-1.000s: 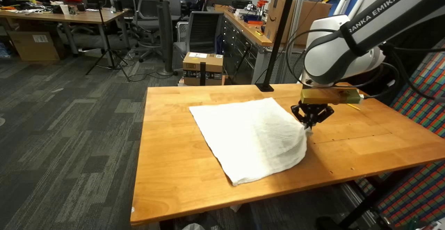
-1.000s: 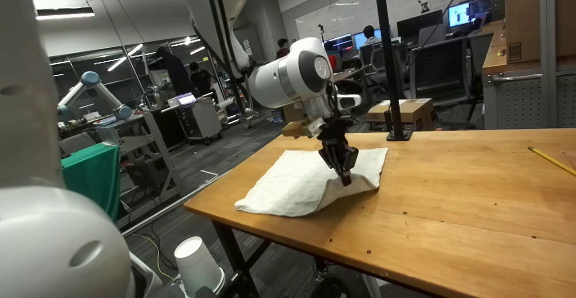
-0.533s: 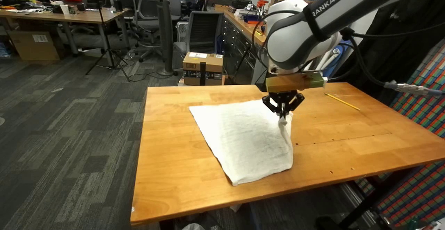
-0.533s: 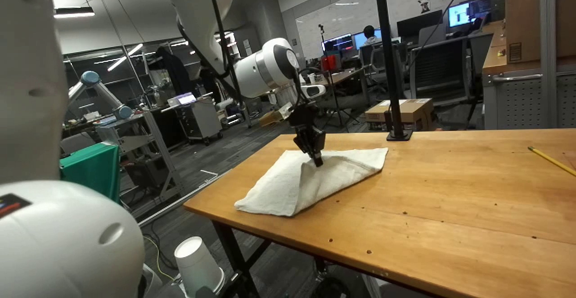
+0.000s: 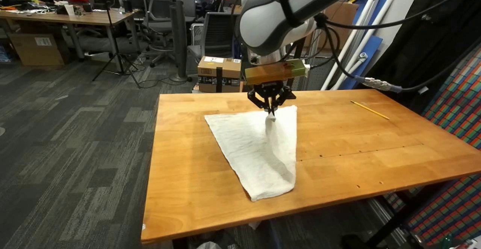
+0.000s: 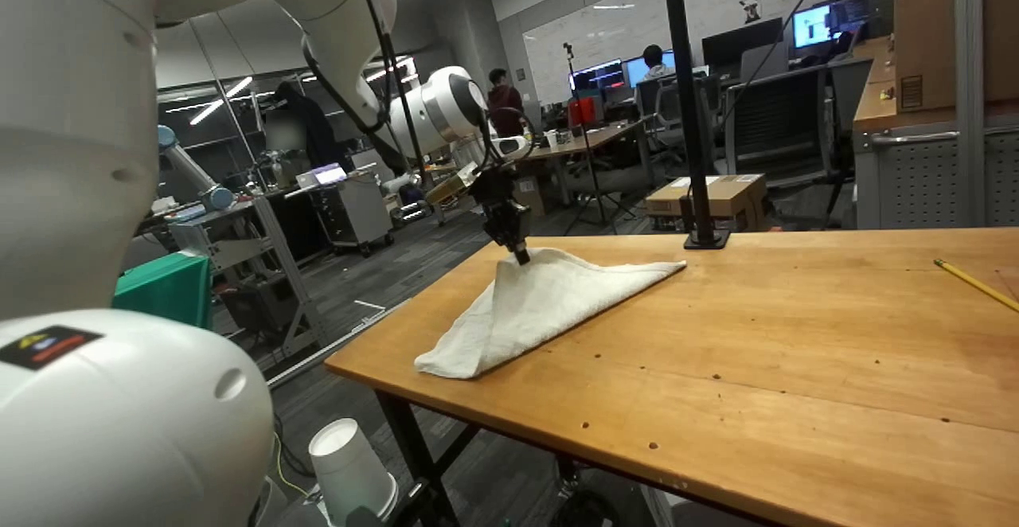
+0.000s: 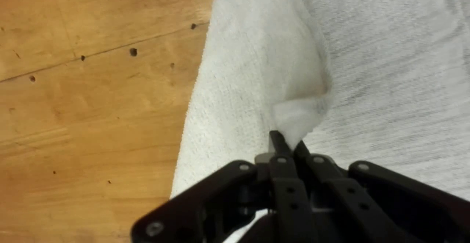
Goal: Fold the white towel
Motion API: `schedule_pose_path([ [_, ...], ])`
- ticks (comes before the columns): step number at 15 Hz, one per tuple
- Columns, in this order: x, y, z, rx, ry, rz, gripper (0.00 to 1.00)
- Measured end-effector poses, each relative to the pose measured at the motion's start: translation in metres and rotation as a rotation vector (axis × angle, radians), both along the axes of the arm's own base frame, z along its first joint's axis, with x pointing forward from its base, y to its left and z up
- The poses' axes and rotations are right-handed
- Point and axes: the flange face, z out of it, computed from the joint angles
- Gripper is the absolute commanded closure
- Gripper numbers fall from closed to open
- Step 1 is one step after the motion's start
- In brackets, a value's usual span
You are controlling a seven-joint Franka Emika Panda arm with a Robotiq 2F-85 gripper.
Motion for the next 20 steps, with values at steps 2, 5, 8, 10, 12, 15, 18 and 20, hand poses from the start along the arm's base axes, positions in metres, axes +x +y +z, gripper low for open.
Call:
schedule_pose_path([
  [2, 0.008, 0.027, 0.008, 0.001, -0.008, 0.028, 0.97],
  [5, 0.018, 0.062, 0.014, 0.003, -0.015, 0.059, 0.97],
  [8, 0.027, 0.087, 0.01, 0.001, -0.012, 0.077, 0.97],
  [10, 0.034, 0.098, 0.004, -0.002, -0.007, 0.082, 0.97],
  [12, 0.041, 0.106, -0.004, -0.005, -0.001, 0.083, 0.97],
  [15, 0.051, 0.115, -0.012, -0.009, 0.007, 0.079, 0.96],
  [18, 0.06, 0.124, -0.013, -0.004, 0.005, 0.073, 0.95],
  [20, 0.064, 0.132, -0.01, 0.006, -0.003, 0.073, 0.7],
])
